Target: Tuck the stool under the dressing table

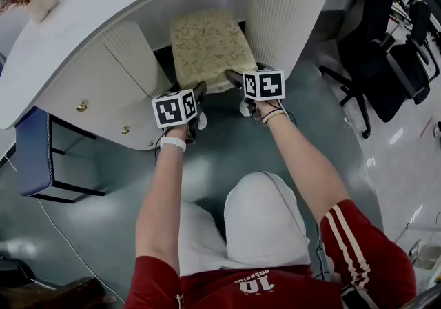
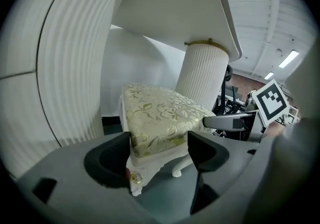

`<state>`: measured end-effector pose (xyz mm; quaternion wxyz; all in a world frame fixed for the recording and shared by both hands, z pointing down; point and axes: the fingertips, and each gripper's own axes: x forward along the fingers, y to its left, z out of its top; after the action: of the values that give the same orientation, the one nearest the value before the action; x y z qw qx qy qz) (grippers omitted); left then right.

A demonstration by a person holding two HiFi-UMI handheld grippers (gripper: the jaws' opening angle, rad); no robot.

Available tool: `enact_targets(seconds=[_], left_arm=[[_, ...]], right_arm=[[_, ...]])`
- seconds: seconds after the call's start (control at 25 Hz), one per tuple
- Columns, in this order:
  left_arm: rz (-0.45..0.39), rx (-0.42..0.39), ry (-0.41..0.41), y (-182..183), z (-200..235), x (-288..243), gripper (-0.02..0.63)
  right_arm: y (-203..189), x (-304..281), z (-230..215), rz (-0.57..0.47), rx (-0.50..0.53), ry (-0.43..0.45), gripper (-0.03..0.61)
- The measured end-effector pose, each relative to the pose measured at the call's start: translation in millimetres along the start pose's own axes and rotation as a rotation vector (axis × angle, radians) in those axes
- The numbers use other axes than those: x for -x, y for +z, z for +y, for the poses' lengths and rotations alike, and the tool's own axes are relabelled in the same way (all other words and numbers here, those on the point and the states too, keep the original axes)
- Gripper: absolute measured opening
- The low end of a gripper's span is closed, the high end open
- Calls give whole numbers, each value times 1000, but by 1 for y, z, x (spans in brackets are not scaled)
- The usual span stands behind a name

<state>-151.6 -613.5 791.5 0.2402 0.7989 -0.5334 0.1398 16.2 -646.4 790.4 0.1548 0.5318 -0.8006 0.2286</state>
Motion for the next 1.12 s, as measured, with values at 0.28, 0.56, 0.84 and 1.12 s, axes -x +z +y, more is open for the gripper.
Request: enact_targets(seconds=[0.28,0.56,0.84,1.12], left_arm=[[-31,-42,-18,2,-5,14,353],[-62,-74,-23,6,-8,37,354],[-77,-133,-56,-5,-19,77,354],[-128,-115,-83,-10,-26,122,354]], right_arm=[[2,-1,-2,-34,0,5,443],[4,21,8,-93,3,50,411],[-3,63,33,-129,35,58,420],[-26,102,54,-154,64,100,420]])
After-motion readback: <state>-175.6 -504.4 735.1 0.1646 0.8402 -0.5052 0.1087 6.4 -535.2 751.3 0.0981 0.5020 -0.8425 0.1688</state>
